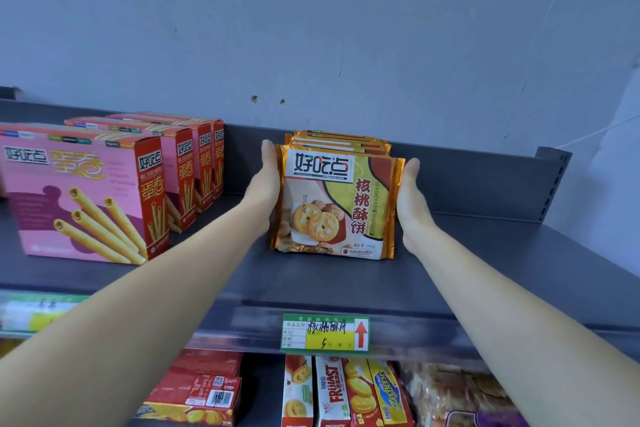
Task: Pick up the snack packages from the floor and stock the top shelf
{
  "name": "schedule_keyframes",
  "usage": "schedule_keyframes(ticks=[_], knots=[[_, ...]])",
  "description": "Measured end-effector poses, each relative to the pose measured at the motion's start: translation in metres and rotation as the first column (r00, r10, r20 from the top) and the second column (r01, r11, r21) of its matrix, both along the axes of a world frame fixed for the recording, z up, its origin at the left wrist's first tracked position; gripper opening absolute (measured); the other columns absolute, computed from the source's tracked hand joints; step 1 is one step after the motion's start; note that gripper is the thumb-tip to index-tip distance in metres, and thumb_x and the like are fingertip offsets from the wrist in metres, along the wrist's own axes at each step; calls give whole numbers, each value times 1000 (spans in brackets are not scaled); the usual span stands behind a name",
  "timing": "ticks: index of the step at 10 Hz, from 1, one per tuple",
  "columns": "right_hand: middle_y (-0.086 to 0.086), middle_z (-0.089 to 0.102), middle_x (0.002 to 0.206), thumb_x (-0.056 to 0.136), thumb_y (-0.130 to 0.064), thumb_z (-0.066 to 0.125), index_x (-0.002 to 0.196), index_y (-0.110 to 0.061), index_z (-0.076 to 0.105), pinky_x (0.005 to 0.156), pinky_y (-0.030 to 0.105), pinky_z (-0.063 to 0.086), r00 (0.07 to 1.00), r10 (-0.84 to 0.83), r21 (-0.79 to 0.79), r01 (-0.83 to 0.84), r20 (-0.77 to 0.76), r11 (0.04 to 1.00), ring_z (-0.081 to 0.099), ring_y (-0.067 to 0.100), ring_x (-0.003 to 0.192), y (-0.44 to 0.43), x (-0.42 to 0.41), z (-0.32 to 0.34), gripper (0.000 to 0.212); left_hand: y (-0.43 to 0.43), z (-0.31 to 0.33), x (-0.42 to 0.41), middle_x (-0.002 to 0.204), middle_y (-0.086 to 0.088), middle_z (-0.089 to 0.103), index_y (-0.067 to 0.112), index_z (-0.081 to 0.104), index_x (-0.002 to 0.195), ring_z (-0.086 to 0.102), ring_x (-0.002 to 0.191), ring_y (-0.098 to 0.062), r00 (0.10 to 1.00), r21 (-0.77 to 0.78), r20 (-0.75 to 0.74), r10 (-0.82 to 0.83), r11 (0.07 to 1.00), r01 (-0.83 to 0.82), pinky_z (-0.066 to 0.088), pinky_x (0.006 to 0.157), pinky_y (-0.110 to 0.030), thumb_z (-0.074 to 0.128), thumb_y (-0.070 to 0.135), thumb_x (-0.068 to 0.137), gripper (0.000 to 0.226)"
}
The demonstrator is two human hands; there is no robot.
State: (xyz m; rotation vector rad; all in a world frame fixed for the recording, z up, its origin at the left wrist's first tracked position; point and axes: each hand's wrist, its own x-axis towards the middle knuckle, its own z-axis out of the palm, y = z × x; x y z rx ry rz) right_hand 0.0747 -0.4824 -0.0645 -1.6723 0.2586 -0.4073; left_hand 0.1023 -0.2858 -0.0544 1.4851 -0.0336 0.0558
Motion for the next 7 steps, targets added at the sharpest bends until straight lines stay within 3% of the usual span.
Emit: schedule_keyframes(ticks=[1, 2, 3, 4, 5, 6, 7], knots=[[-9, 60, 93, 94, -66, 7, 98, -30, 62, 89, 31, 31, 1000, -5, -87, 6, 5, 996, 50, 12, 93, -1, -12, -1, 66, 5, 2, -13, 121, -3, 61, 22, 61, 111, 52, 113, -21, 999, 98, 11, 49, 994, -50, 34, 97, -34, 16, 68, 92, 67], [-2, 60, 118, 96, -64, 9, 110, -26, 59, 96, 35, 31, 999, -30, -180, 26, -21, 983, 50, 19, 114, -1, -23, -2, 65, 10, 3, -25, 131, -4, 56, 18, 56, 126, 48, 114, -19, 997, 223, 54, 53, 973, -64, 33, 94, -33, 17, 62, 96, 67], [0, 57, 130, 95, -65, 14, 121, -24, 55, 92, 34, 33, 999, -28, -263, 18, -36, 965, 49, 16, 110, 1, -36, -5, 63, 17, 2, -34, 131, -6, 55, 14, 56, 127, 48, 120, -23, 998, 309, 47, 35, 950, -48, 35, 91, -34, 21, 61, 96, 66], [1, 56, 130, 97, -58, 29, 129, -18, 51, 86, 32, 37, 998, -51, -352, 35, -35, 935, 46, 13, 101, 3, -51, -5, 56, 27, -1, -42, 134, -11, 54, 11, 53, 130, 48, 123, -28, 998, 387, 45, 32, 921, -47, 40, 97, -40, 28, 60, 95, 65], [1, 56, 130, 95, -49, 48, 131, -15, 50, 85, 32, 41, 996, -71, -449, 37, -58, 893, 49, 14, 104, 11, -69, -2, 49, 41, 4, -59, 135, -18, 53, 8, 54, 127, 50, 123, -36, 998, 457, 63, -1, 889, -28, 41, 102, -45, 33, 57, 96, 61], [1, 55, 132, 93, -43, 55, 131, -15, 51, 87, 32, 41, 994, -71, -503, 19, -84, 864, 52, 19, 115, 27, -93, -3, 47, 57, 7, -79, 133, -11, 53, 12, 61, 111, 47, 105, -23, 991, 515, 117, -58, 857, -11, 35, 87, -32, 35, 51, 98, 49], [1, 56, 130, 92, -42, 57, 130, -17, 52, 91, 35, 44, 991, -112, -538, 55, -72, 841, 53, 20, 114, 50, -117, -2, 46, 79, 7, -102, 141, -10, 49, 8, 50, 134, 45, 124, -27, 989, 563, 117, -89, 826, 8, 34, 93, -32, 35, 50, 98, 57]])
